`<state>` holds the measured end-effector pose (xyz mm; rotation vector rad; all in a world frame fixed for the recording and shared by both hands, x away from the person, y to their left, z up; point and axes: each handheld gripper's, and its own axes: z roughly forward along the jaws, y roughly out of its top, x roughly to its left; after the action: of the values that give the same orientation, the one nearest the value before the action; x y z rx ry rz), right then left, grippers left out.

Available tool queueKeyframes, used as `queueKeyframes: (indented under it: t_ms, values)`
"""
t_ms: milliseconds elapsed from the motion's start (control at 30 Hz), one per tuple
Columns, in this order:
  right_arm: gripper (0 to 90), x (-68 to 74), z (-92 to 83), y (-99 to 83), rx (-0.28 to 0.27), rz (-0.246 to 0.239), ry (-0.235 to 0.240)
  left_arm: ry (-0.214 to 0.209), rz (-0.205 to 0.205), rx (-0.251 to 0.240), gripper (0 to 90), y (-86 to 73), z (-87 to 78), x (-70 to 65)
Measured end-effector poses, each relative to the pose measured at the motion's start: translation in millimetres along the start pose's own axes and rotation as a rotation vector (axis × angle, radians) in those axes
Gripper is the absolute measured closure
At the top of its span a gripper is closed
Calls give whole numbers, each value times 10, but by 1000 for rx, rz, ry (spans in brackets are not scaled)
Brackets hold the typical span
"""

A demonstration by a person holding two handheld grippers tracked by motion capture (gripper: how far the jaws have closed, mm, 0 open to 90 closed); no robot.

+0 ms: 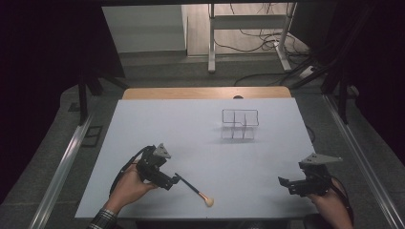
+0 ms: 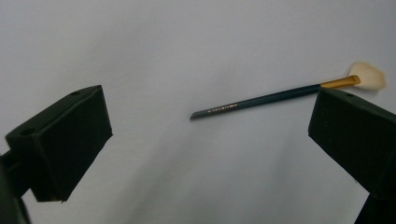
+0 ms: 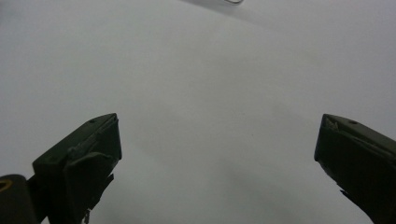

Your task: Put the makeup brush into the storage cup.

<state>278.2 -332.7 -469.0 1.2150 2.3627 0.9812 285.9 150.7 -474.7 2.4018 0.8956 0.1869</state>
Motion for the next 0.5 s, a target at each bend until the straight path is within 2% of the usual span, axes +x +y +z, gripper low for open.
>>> queueKeyframes:
  t_ms: [500]
  values:
    - [6, 2, 5, 0, 4, 3, 3, -25, 52, 28, 0, 243, 179, -96]
